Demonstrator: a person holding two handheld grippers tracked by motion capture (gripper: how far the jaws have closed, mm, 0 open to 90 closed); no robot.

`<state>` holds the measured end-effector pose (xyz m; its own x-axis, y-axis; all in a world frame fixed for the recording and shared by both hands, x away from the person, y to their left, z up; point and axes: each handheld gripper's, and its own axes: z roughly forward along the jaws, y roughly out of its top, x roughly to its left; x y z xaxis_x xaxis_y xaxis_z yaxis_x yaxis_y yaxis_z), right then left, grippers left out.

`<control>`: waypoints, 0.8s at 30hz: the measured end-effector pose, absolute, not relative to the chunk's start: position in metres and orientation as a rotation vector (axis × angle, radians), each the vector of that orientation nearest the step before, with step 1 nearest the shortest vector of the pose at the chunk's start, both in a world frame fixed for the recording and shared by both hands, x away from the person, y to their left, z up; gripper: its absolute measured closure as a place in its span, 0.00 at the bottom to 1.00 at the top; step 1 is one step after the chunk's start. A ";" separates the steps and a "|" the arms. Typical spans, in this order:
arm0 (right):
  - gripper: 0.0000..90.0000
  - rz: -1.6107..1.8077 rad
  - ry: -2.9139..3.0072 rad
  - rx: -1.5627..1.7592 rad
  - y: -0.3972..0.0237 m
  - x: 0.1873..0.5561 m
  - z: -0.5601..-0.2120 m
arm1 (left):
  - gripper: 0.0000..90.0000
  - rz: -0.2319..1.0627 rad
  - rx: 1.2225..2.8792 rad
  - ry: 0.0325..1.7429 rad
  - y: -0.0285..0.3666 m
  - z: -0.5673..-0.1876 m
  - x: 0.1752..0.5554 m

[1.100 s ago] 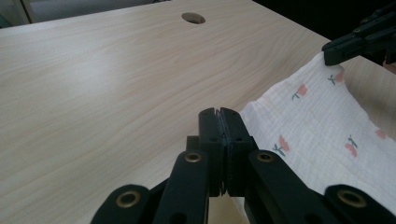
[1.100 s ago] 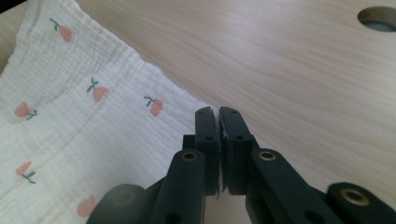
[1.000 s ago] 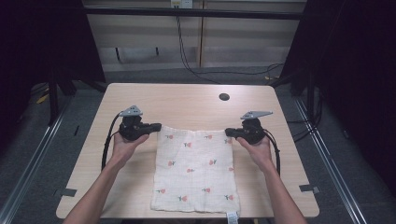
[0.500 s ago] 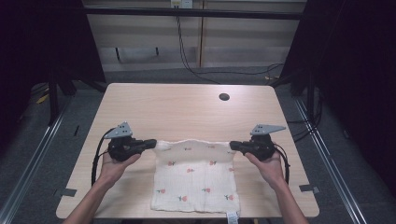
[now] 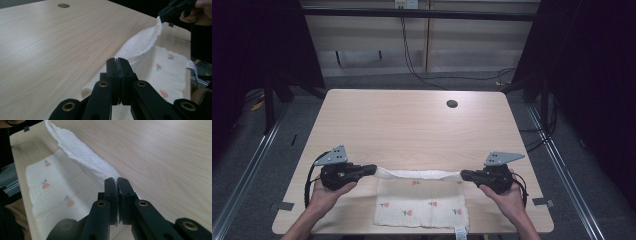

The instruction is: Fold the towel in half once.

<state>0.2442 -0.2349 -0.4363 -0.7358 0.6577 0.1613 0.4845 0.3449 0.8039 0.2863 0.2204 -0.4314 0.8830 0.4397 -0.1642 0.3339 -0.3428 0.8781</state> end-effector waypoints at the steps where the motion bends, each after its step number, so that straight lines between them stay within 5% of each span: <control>1: 0.97 1.338 2.403 1.027 -0.235 0.240 -0.434 | 0.99 0.107 1.956 0.567 0.221 -0.430 0.284; 24: 0.96 1.346 2.493 1.014 -0.233 0.195 -0.451 | 0.99 0.010 2.011 0.599 0.228 -0.450 0.236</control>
